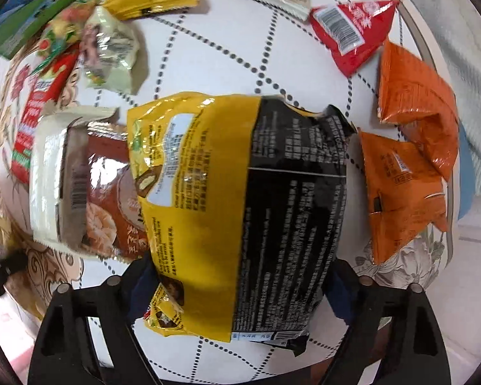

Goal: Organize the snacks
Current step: 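Grasp the clear pastry packet with the left tool while the right grasps the yellow-black bag, then carry both packets into the cardboard box and open both tools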

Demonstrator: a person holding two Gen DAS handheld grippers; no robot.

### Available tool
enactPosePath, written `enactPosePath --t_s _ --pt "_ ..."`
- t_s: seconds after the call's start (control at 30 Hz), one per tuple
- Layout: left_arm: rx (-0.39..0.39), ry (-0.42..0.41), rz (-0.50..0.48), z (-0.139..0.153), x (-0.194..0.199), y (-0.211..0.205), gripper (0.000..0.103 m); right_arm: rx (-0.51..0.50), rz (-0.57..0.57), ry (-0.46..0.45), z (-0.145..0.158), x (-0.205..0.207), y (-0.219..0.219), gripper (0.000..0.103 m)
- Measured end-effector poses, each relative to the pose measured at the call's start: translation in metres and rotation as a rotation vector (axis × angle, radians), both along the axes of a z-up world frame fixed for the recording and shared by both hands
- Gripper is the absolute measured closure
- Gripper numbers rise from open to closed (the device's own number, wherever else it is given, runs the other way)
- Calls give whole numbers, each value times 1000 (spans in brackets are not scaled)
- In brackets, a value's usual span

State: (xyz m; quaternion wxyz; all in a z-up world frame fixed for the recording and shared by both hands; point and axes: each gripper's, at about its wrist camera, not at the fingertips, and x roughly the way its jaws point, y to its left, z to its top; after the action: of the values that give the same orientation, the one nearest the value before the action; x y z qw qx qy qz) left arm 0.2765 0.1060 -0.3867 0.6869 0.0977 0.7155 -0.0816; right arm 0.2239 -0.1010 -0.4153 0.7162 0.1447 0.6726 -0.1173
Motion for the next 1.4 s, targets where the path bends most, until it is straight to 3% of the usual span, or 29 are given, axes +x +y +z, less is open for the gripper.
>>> enactPosePath --t_s 0.13,0.3,0.4,0.43,0.53,0.7,0.8,0.93,1.13,1.33,1.4 --pt "-50 -15 22 20 -7 -5 59 11 11 -27 37 -20 7 15" --pt "-182 -53 80 49 15 -6 59 61 67 -103 92 -43 -2 15" --pt "-264 -92 114 101 43 -25 59 95 123 -162 126 -30 -6 15" --pt "-291 -107 125 113 50 -52 59 106 137 -178 154 -27 -5 15" --pt "-334 -149 140 160 80 -78 59 153 197 -247 195 15 -5 15" --pt "-354 -211 179 205 155 -91 59 190 280 -362 251 89 -21 15" --pt "-365 -211 208 205 203 -98 59 167 308 -407 273 141 -34 15" --pt "-364 -164 250 210 261 -98 59 146 324 -392 265 232 -36 15" --pt "-304 -82 280 175 335 -107 59 128 334 -248 227 343 -48 15" --pt "-268 0 271 137 370 -119 59 124 361 -111 158 399 -52 15" --pt "-258 19 263 129 375 -125 59 130 360 -90 150 406 -51 15"
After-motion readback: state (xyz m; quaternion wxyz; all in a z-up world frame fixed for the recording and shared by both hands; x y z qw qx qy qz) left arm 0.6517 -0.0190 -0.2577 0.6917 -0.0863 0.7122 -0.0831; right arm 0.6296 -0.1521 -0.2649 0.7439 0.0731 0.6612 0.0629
